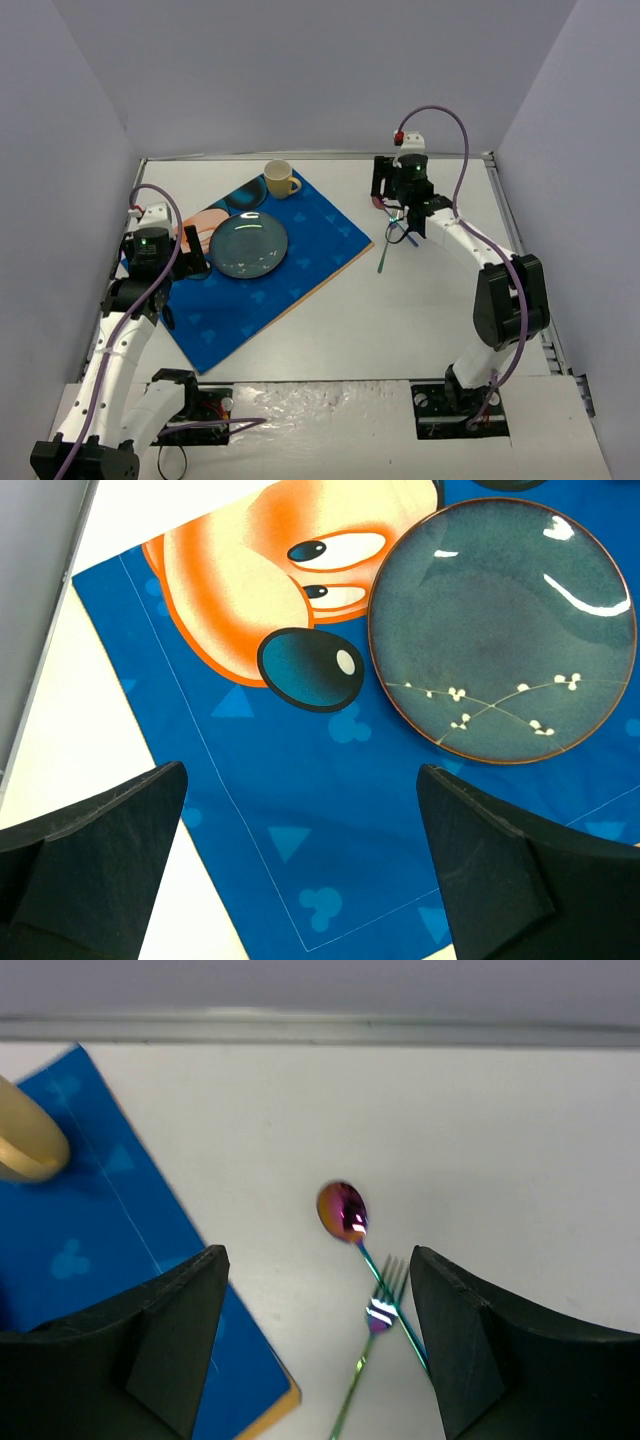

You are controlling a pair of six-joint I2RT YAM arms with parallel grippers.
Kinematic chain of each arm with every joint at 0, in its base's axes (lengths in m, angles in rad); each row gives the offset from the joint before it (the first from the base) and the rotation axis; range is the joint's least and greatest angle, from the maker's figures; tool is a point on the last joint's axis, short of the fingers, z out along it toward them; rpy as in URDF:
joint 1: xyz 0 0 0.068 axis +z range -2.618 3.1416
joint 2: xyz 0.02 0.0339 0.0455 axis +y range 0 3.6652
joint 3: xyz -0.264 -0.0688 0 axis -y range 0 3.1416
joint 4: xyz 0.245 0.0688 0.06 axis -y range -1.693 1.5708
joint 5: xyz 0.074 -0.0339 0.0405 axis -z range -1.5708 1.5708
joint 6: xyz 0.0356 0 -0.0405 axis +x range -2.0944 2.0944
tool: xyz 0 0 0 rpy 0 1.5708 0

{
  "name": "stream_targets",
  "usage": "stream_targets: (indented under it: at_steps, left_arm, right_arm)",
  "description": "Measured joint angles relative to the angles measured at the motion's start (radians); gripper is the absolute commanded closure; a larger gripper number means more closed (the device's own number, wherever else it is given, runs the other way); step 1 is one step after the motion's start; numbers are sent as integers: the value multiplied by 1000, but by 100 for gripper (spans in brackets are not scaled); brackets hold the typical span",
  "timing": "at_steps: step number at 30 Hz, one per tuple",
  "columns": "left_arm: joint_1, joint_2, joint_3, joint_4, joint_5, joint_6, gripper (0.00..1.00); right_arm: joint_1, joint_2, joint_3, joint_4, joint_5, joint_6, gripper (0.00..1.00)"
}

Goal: Set the dinner table for one person

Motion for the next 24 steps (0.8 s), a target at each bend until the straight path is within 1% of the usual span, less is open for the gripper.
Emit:
stream_targets:
  at_steps: [6,10,16,19,24]
  left_arm:
    - [-3,-17,0,-1,11,0,3]
    - [-7,-18,0,-1,16,0,3]
    - [-8,-17,0,-1,20,0,3]
    - [-8,-17,0,-1,19,0,3]
    - [-8,-17,0,-3,19,0,3]
  right_arm:
    - [-75,-8,-95,-148,6,50,35]
    - [-103,-8,-124,-195,6,85,36]
    - [-69,11,-155,-204,-3,112,40]
    - [-40,51,-156,-203,-1,118,43]
    - [-10,143,-155,-204,2,138,51]
